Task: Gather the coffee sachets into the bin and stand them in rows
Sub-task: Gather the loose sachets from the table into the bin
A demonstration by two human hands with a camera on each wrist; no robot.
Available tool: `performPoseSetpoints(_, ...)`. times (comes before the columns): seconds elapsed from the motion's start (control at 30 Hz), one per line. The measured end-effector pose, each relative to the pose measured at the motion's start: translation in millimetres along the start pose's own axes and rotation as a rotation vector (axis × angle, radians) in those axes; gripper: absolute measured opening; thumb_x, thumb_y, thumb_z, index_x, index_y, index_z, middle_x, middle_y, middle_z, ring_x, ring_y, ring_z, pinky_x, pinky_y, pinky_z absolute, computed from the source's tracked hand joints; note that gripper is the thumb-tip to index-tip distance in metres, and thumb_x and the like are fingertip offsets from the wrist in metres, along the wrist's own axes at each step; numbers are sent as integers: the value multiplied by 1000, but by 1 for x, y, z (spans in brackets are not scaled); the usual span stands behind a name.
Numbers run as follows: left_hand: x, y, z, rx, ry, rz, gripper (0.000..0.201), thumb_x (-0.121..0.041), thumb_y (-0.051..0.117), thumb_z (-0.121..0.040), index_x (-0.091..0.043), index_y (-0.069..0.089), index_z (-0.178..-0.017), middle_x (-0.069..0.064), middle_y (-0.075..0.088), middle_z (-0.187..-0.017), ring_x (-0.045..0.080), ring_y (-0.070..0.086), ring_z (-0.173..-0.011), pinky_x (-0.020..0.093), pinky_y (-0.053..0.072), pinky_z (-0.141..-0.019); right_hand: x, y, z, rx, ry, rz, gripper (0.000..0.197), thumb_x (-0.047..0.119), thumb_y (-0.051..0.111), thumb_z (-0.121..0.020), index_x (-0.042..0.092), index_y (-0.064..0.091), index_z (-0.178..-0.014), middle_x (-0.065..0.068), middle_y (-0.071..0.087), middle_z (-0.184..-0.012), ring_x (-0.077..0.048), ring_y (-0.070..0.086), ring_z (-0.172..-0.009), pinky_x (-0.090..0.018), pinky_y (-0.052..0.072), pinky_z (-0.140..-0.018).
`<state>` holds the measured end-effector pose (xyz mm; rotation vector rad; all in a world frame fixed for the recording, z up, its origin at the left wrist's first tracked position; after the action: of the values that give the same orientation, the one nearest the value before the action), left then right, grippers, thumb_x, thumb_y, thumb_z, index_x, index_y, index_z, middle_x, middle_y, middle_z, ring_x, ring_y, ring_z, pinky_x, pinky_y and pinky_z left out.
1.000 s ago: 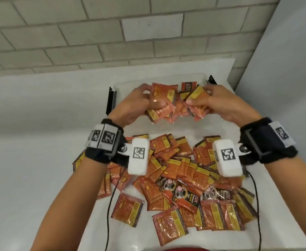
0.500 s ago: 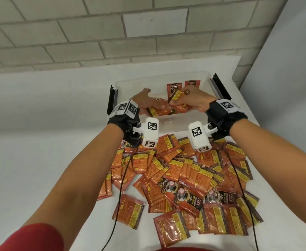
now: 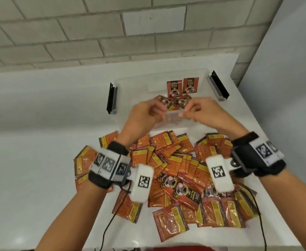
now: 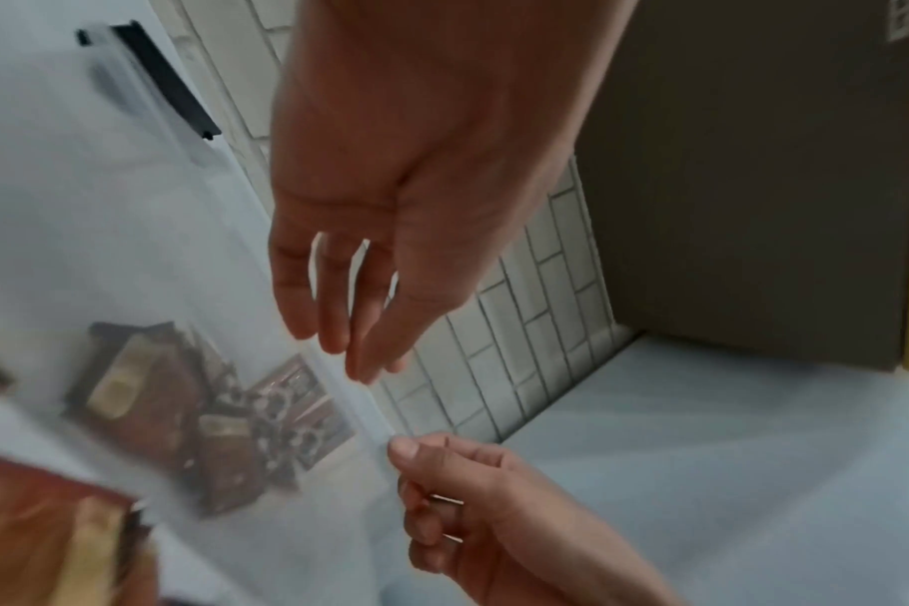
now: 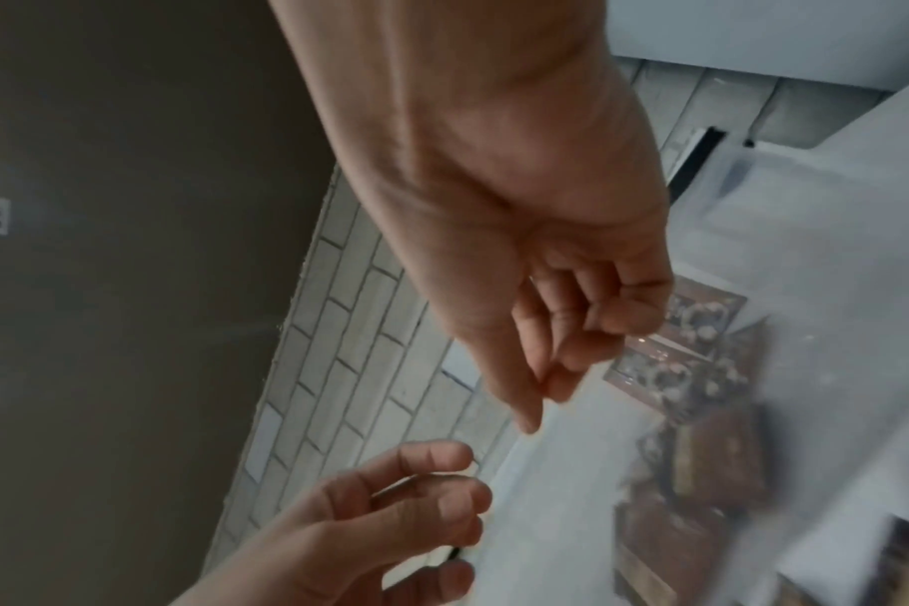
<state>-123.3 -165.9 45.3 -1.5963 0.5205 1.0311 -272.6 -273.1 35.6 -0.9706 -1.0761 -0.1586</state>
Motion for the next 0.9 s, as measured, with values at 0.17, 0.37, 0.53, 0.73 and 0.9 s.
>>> performPoseSetpoints(0.17, 35, 42, 14, 181, -123, -332, 26, -10, 51, -98, -15, 59, -123, 0, 57, -112, 13, 54, -95, 16, 43, -76, -35, 39, 17, 95, 163, 143, 33, 38, 72, -82, 17, 57, -102, 6, 58, -93, -10, 57, -84, -21, 43, -66)
performPoseSetpoints(0.37, 62, 66, 15, 228, -278, -519, 66, -19, 54, -96, -22, 18, -152, 19, 44, -139, 40, 30, -133, 51, 28, -110, -54, 71, 12, 52, 264, 211, 62, 46, 75, -78, 5, 54, -120, -11, 62, -116, -28, 59, -104, -31, 43, -74)
performPoseSetpoints(0.53, 55, 52, 10, 171, -303, -471, 63, -25, 69, -87, -14, 40, -142, 12, 46, -133, 32, 30, -130, 44, 29, -107, -51, 71, 11, 113, 282, 105, 39, 31, 77, -80, -1, 70, -102, -14, 70, -101, -26, 64, -94, -36, 48, -83)
performPoseSetpoints(0.73, 43, 27, 28, 234, -300, 15, 20, -24, 67, -89, -16, 68, -108, 3, 73, -97, 15, 69, -87, 34, 52, -85, -46, 36, 28, 170, 269, -202, 10, 24, 68, -87, 17, 66, -94, -1, 67, -94, -16, 59, -87, -26, 42, -71)
performPoseSetpoints(0.9, 49, -7, 44, 173, -386, 41, 12, -33, 62, -91, -23, 69, -92, -7, 70, -94, 9, 61, -92, 26, 38, -71, -67, -12, 45, 32, 287, -128, 7, 31, 61, -91, 25, 64, -92, -1, 67, -94, -18, 60, -90, -30, 46, -75)
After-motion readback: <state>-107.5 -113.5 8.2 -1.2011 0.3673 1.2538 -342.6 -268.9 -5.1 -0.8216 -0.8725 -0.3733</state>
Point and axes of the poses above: each hand's wrist, its own z-axis away from the middle knuckle, its own y-axis out of the palm, x = y × z, the point moved 4 cm from there along -z, towards the middle knuckle
